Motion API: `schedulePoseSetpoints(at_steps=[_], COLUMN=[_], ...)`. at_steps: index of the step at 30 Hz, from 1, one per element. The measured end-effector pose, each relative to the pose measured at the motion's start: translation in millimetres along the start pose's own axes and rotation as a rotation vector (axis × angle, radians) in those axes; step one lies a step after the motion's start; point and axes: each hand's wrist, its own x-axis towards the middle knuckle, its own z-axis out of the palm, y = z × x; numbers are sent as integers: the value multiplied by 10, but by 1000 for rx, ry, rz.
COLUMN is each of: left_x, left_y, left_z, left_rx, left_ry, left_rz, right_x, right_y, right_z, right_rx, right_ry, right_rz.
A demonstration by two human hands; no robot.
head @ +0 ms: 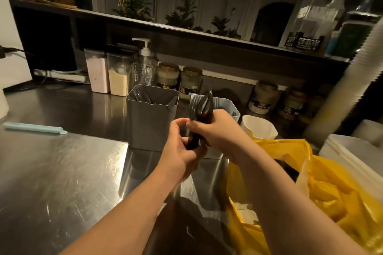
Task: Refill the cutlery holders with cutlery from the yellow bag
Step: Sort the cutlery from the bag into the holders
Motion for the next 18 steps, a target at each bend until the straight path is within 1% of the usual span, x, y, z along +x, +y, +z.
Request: schedulePoseSetpoints(at_steps=[2,3,5,6,7,8,9,10,12,13,16,18], left_x=[-2,-13,-8,0,-4,-13,-20,-24,-14,-11,0,22], left_y=[-26,-31,-69,-82,-94,-99,-98,-108,-140,-161,-189,-203], left_z=[0,3,-16,-32,-54,-70,-69,-68,-60,-58,-60,-71], left_rx=[75,113,168,154,137,145,191,251,336,362,384,404], left_ry=[-43,-46,-33,-24,-15,-9,-7,0,18,21,20,27], left_rz=[-22,-34,-8,5,6,21,42,68,113,125,123,127], right_x=[121,188,317,380,451,514,571,618,676,691,694,662], right_y=[-74,-126,-221,-240,-227,-185,-123,-48,99,171,309,284], right_z=[-143,-257,-527,-663,-774,-839,-865,-857,-772,-719,-643,-668], right_rx=[57,133,336,366,306,223,162,140,145,89,-265,-427], right_ry=[91,162,339,442,532,580,587,561,457,413,358,325], right_rz=[7,-2,-65,-115,-158,-180,-170,-118,22,80,127,136])
